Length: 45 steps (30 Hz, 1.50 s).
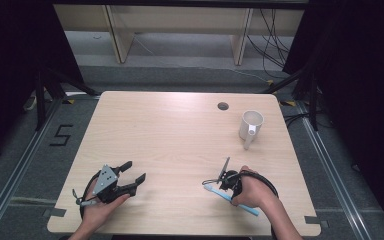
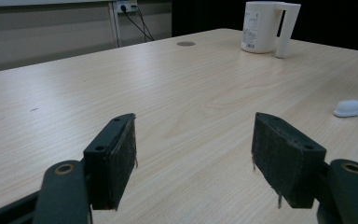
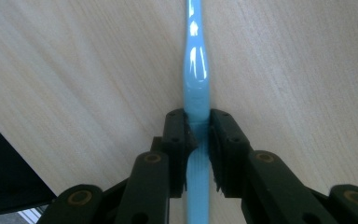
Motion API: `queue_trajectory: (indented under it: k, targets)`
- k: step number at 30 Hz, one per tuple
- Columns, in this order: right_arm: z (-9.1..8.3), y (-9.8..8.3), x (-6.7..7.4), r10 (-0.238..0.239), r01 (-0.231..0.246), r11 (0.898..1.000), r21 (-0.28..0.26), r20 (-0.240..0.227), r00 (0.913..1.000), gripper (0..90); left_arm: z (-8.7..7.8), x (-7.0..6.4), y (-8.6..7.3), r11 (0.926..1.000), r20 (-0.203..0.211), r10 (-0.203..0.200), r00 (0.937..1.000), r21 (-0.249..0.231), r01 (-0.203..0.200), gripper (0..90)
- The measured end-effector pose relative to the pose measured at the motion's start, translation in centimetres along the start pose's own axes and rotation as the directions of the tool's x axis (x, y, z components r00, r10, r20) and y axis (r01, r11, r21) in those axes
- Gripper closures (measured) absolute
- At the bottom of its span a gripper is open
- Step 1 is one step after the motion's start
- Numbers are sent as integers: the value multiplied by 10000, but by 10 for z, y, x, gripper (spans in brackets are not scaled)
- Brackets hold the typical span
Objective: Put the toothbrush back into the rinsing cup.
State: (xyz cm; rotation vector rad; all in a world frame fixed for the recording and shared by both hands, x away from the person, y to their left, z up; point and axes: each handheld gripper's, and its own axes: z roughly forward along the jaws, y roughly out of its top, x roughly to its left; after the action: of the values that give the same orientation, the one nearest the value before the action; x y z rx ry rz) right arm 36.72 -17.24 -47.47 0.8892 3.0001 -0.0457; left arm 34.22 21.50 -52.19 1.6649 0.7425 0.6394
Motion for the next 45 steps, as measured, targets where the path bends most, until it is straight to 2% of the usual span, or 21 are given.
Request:
queue_trajectory:
  k: [1,2,7,13,15,18,24,25,28,29,32,33,35,36,38,39,40,42,43,44,45]
  targets:
    - [1,1,1,-156,156,9999,-27,61,9999,781,0,0,0,10000,2,11,10000,-2,-11,304]
    - [1,1,3,-34,34,10000,15,138,9999,783,0,0,0,10000,2,16,10000,-14,-16,304]
    - [1,3,4,-144,141,9998,143,243,9996,791,0,0,0,10000,15,29,10000,-11,-29,304]
    - [0,1,2,-330,330,9994,52,97,9994,795,0,0,0,10000,5,14,10000,-14,-14,304]
    - [0,0,1,-556,556,9985,-20,88,9984,795,0,0,0,10000,-3,18,10000,-15,-18,304]
    - [0,-2,1,-373,373,9992,-128,43,9993,795,0,-1,0,10000,-7,10,10000,-3,-10,304]
    - [-10,-10,-4,62,-70,9965,-831,-97,9999,796,0,-1,0,10000,-22,17,10000,-2,-17,304]
    - [-13,-11,-5,-55,42,9957,-924,-131,9999,796,0,-1,0,10000,-26,5,10000,-3,-5,304]
    - [-21,-15,-7,-20,-10,9923,-1235,-237,9997,795,0,-1,0,10000,-23,8,10000,0,-8,304]
    - [-23,-16,-6,307,-341,9917,-1240,-290,9991,795,0,-1,0,10000,-23,7,10000,1,-7,304]
    - [-26,-19,-11,122,-157,9874,-1575,-236,9996,795,0,-1,0,10000,-20,6,10000,-12,-6,305]
    - [-26,-20,-10,360,-372,9853,-1670,-100,9993,795,0,-1,0,10000,-25,-7,10000,-10,7,305]
    - [-25,-22,-13,157,-165,9823,-1864,-56,9999,795,0,0,0,10000,-29,11,10000,-7,-11,304]
    - [-26,-22,-13,304,-309,9819,-1870,-54,9995,795,0,0,0,10000,-29,8,10000,-7,-8,305]
    - [-27,-23,-12,289,-293,9805,-1941,-47,9996,795,0,-1,0,10000,-31,7,10000,-6,-7,305]
    - [-28,-24,-12,454,-453,9774,-2064,-41,9990,795,0,-1,0,10000,-30,5,10000,-6,-5,305]
    - [-29,-24,-13,199,-212,9751,-2206,-84,9998,795,0,-1,0,10000,-29,6,10000,-2,-6,305]
    - [-32,-25,-13,206,-207,9696,-2438,-27,9998,795,0,0,0,10000,-31,8,10000,-10,-8,305]
    - [-34,-26,-14,183,-140,9693,-2456,152,9997,794,0,-1,0,10000,-31,15,10000,-19,-15,304]
    - [-35,-27,-14,301,-253,9648,-2619,144,9994,795,0,-1,0,10000,-33,16,10000,-21,-16,305]
    - [-37,-28,-16,177,-120,9597,-2807,178,9997,795,0,-1,0,10000,-32,21,10000,-22,-21,305]
